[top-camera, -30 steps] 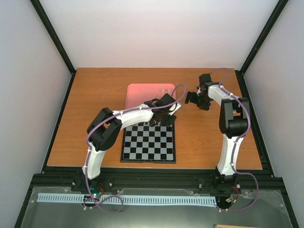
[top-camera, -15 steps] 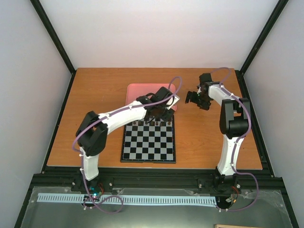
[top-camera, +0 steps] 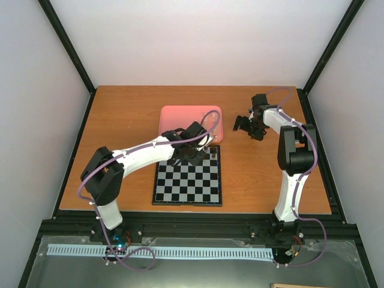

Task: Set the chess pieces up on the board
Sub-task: Adjust the chess piece on the chessboard.

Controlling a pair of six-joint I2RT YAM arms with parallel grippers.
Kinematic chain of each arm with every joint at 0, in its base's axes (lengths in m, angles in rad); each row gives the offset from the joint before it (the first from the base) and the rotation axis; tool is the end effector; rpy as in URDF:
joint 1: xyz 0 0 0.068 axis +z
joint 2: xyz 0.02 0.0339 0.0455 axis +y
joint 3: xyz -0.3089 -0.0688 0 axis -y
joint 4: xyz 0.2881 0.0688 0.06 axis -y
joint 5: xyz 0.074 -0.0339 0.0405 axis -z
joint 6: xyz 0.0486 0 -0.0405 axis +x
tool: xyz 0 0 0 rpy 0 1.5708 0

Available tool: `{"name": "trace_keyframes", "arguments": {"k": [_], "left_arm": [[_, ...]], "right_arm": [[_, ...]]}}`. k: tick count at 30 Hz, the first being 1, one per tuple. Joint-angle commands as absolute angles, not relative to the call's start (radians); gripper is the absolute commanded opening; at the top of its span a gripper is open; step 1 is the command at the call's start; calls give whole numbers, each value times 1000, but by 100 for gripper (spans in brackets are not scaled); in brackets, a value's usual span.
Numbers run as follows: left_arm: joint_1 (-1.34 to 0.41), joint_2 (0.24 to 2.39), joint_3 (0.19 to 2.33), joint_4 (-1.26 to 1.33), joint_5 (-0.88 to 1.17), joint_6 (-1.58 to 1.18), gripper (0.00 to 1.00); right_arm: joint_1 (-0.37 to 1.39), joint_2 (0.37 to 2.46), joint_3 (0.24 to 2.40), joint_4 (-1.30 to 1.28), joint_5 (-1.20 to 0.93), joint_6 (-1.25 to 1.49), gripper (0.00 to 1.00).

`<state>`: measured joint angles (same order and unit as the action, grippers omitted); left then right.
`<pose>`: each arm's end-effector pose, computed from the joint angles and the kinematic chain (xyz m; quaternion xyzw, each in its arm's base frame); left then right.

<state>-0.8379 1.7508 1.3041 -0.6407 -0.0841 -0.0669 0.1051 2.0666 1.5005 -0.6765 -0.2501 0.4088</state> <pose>0.2827 -0.3079 0.2387 0.3554 0.9027 -0.0678 0.2329 0.4774 0.0625 0.1667 0.1279 0.9707 0.1602 0.1255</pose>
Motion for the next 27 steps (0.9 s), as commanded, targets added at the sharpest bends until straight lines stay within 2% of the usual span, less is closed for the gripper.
{"name": "trace_keyframes", "arguments": {"k": [1,27], "left_arm": [[-847,1817,1362,-627,-110,-75,1],[-847,1945,1468,-639,-61,-69,1]], "right_arm": [[98,2032,1505,-661,-255,415,100],[92,2046,1494,-663,-255,394,100]]}}
